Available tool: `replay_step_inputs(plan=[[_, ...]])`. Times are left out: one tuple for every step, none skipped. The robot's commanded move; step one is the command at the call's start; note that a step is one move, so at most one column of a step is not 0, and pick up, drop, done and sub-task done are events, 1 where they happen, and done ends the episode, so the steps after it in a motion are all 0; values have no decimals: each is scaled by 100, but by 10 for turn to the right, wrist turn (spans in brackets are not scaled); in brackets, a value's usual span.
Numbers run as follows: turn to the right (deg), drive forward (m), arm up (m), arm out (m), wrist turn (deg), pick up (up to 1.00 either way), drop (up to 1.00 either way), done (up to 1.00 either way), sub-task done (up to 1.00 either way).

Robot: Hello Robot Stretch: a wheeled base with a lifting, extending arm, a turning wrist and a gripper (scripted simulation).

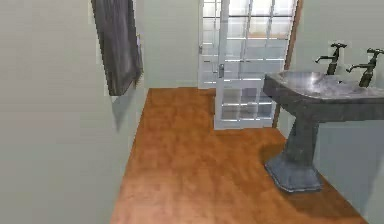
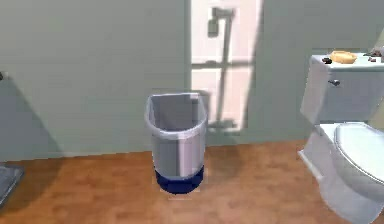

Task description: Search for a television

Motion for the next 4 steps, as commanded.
replay_step_inputs(plan=[[0,100,0,0,0,0,0,0,0],[-30,0,0,0,0,0,0,0,0],[0,100,0,0,0,0,0,0,0],[0,85,0,0,0,0,0,0,0]])
